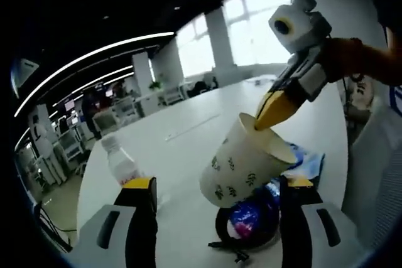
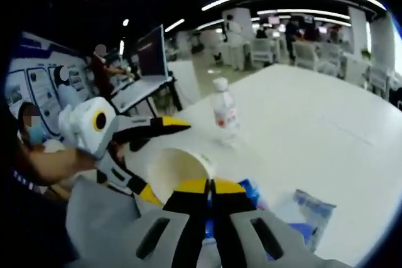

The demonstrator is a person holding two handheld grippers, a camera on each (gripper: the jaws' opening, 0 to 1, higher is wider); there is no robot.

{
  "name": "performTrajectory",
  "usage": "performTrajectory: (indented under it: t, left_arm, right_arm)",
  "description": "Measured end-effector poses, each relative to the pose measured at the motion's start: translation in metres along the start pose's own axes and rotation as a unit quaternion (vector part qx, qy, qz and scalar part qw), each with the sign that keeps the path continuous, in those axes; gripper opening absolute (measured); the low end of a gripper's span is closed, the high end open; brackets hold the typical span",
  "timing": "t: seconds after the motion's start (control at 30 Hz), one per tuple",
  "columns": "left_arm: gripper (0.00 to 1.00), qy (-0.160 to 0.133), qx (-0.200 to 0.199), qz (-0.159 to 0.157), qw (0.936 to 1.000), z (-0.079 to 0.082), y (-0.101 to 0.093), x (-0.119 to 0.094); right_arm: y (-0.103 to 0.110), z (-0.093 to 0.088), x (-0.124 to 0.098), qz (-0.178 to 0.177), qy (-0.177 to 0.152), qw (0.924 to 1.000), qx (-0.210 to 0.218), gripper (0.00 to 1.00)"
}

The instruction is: Arrange the tabletop items into an orderly group along one side of the table until the central work area is clear of visible clutter.

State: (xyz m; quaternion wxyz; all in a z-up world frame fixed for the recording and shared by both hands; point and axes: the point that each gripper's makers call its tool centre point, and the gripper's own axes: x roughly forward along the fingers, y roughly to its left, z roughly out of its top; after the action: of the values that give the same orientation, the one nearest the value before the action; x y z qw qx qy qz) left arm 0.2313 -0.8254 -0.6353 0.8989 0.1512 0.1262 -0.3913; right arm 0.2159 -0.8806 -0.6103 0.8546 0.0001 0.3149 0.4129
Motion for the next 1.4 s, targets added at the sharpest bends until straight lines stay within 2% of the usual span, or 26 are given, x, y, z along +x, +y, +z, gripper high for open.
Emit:
performTrajectory:
  t: [0.13, 0.23, 0.4, 0.53, 0.63, 0.8, 1.0, 1.13, 1.3, 1.4]
  left_arm:
    - [0.75, -0.007, 0.025, -0.005, 0.9996, 0.007, -0.005, -0.002]
    - [0.70, -0.010, 0.074, -0.011, 0.9972, 0.013, -0.010, -0.004]
    - [0.64, 0.005, 0.129, -0.030, 0.9912, 0.014, -0.022, -0.005]
    - [0.60, 0.003, 0.150, -0.042, 0.9878, 0.016, -0.029, -0.006]
    - [0.59, 0.008, 0.186, -0.049, 0.9814, 0.017, -0.032, -0.006]
    - [0.54, 0.002, 0.191, -0.064, 0.9794, 0.021, -0.037, -0.006]
    - [0.39, -0.002, 0.196, -0.081, 0.9773, 0.023, -0.042, -0.008]
    - [0.39, -0.007, 0.190, -0.082, 0.9783, 0.026, -0.043, -0.009]
    - [0.39, -0.005, 0.200, -0.079, 0.9765, 0.028, -0.041, -0.009]
    - [0.38, -0.005, 0.188, -0.078, 0.9790, 0.028, -0.041, -0.010]
  right_arm:
    - [0.001, -0.004, -0.003, -0.002, 0.015, 0.9999, -0.008, 0.00]
    - [0.002, -0.005, -0.004, -0.001, 0.019, 0.9998, -0.006, 0.00]
    - [0.005, -0.009, -0.006, 0.015, 0.029, 0.9994, 0.015, 0.00]
    - [0.006, -0.012, -0.007, 0.016, 0.038, 0.9990, 0.015, 0.00]
    - [0.009, -0.013, -0.009, 0.027, 0.041, 0.9986, 0.018, 0.00]
    - [0.009, -0.011, -0.012, 0.034, 0.039, 0.9985, 0.019, 0.00]
    - [0.009, -0.003, -0.017, 0.046, 0.026, 0.9981, 0.033, 0.00]
    - [0.011, 0.000, -0.018, 0.056, 0.022, 0.9972, 0.045, 0.00]
    - [0.013, 0.002, -0.019, 0.062, 0.019, 0.9965, 0.053, 0.00]
    - [0.014, 0.005, -0.019, 0.065, 0.015, 0.9959, 0.060, 0.00]
